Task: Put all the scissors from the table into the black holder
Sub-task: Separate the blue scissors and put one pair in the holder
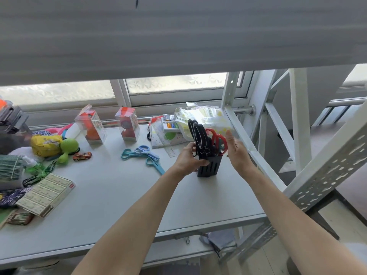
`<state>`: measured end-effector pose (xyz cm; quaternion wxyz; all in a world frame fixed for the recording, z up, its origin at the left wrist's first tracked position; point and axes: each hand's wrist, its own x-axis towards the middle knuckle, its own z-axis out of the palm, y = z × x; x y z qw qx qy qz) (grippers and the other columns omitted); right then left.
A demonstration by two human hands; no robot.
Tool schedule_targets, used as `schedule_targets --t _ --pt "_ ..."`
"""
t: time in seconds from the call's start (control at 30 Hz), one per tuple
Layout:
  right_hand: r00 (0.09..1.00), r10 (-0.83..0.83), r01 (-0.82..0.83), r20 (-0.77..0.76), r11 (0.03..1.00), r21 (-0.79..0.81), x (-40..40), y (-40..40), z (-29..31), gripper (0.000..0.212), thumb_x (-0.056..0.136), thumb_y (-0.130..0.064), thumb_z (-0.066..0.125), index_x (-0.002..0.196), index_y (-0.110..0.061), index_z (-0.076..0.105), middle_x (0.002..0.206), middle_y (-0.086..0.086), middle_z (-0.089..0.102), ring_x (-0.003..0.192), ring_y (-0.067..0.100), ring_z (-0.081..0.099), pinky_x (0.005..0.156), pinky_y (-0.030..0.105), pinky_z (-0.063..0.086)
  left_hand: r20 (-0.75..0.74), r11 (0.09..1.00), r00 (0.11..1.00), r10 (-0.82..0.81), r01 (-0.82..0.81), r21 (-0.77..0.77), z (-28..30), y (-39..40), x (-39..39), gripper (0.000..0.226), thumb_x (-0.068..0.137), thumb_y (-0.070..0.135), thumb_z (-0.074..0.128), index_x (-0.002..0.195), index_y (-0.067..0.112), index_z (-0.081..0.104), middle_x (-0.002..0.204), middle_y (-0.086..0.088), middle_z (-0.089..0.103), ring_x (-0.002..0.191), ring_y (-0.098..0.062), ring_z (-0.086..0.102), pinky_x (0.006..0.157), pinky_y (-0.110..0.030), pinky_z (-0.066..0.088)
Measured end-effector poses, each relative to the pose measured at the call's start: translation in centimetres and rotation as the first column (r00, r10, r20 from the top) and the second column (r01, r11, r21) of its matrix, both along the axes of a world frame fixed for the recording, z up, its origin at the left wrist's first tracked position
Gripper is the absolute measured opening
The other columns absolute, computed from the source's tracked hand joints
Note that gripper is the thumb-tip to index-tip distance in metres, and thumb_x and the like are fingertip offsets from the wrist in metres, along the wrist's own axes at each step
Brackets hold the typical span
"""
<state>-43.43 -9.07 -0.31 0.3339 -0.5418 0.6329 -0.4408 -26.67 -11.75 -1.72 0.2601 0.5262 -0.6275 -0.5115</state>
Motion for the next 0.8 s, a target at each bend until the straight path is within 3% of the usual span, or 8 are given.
schedule_targets --t 0.13,0.23,0.33,0.43,0.5,0.6,0.7,0.8 --pt "0.985 -0.167 0.159 -0.042 0.975 -0.153 0.7 0.8 -0.1 0.057 0.102 -0.052 0.026 0.114 -0.015 0.068 0.105 0.006 0.064 0.101 0.020 0.059 0.090 0.028 0.044 0.008 1.000 1.000 -0.017 0.017 -0.007 -0.5 0.1 0.3 0.080 0.083 0.008 0.076 0.151 0.022 0.035 0.145 -0.005 0.050 0.108 -0.033 0.065 0.063 -0.026 0.053" --pt "0.915 -0.394 0.313 -0.094 0.835 -0.452 2.1 1.6 1.2 0.038 0.106 -0.031 0.035 0.104 -0.011 0.067 0.101 0.004 0.061 0.094 0.018 0.060 0.083 0.036 0.051 0.002 0.999 0.999 -0.043 0.043 -0.023 -0.7 0.2 0.9 0.081 0.083 0.006 0.074 0.151 0.024 0.035 0.144 -0.003 0.048 0.102 -0.027 0.064 0.061 -0.023 0.052" --pt "0.933 -0.341 0.187 -0.117 0.736 -0.651 5.1 2.1 2.6 0.025 0.103 -0.012 0.040 0.094 -0.007 0.063 0.091 0.004 0.058 0.085 0.023 0.058 0.074 0.041 0.049 0.030 0.997 0.999 -0.044 0.046 -0.057 -1.3 0.1 2.4 0.073 0.086 0.001 0.069 0.150 0.022 0.040 0.141 -0.001 0.049 0.083 -0.018 0.064 0.059 -0.019 0.054" --pt "0.965 -0.167 -0.016 -0.202 0.734 -0.679 9.2 3.1 2.8 0.027 0.102 -0.016 0.039 0.091 -0.006 0.062 0.086 0.001 0.056 0.079 0.023 0.056 0.069 0.032 0.045 0.020 0.981 0.990 0.138 -0.134 -0.140 -2.4 -0.6 5.1 0.044 0.089 -0.004 0.055 0.131 0.009 0.059 0.132 -0.009 0.063 0.071 -0.017 0.062 0.060 -0.021 0.054" --pt "0.967 -0.061 -0.109 -0.248 0.779 -0.618 11.6 3.3 1.5 0.032 0.101 -0.022 0.038 0.091 -0.006 0.062 0.088 0.002 0.058 0.079 0.018 0.057 0.069 0.026 0.045 0.016 0.931 0.941 0.337 -0.331 -0.152 -3.1 -1.0 7.2 0.036 0.090 -0.007 0.049 0.120 0.004 0.065 0.121 -0.013 0.068 0.083 -0.024 0.066 0.072 -0.030 0.056" --pt "0.935 0.040 -0.181 -0.352 0.907 -0.380 14.3 1.8 -1.8 0.031 0.101 -0.026 0.038 0.094 -0.010 0.064 0.092 0.002 0.059 0.080 0.018 0.057 0.072 0.034 0.047 0.099 0.824 0.820 0.564 -0.550 -0.136 -4.5 -1.7 10.6 0.035 0.091 -0.006 0.048 0.119 0.003 0.065 0.122 -0.013 0.067 0.113 -0.028 0.063 0.099 -0.034 0.049" --pt "0.854 0.195 -0.217 -0.482 0.976 0.009 15.8 -0.5 -4.5 0.027 0.099 -0.022 0.044 0.113 -0.012 0.064 0.112 0.005 0.057 0.094 0.025 0.060 0.085 0.039 0.048 0.206 0.828 0.807 0.553 -0.560 -0.032 -5.9 -2.7 13.0 0.049 0.087 0.002 0.047 0.136 0.005 0.057 0.137 -0.013 0.058 0.123 -0.033 0.059 0.107 -0.040 0.047" --pt "0.745 0.314 -0.207 -0.588 0.948 0.243 16.7 -2.1 -5.8 0.029 0.098 -0.018 0.045 0.122 -0.008 0.057 0.122 0.010 0.049 0.104 0.032 0.056 0.087 0.037 0.046 0.264 0.880 0.850 0.456 -0.474 0.003 -8.5 -4.3 14.1 0.073 0.071 0.013 0.038 0.143 0.009 0.051 0.137 -0.022 0.054 0.114 -0.043 0.062 0.095 -0.051 0.056"
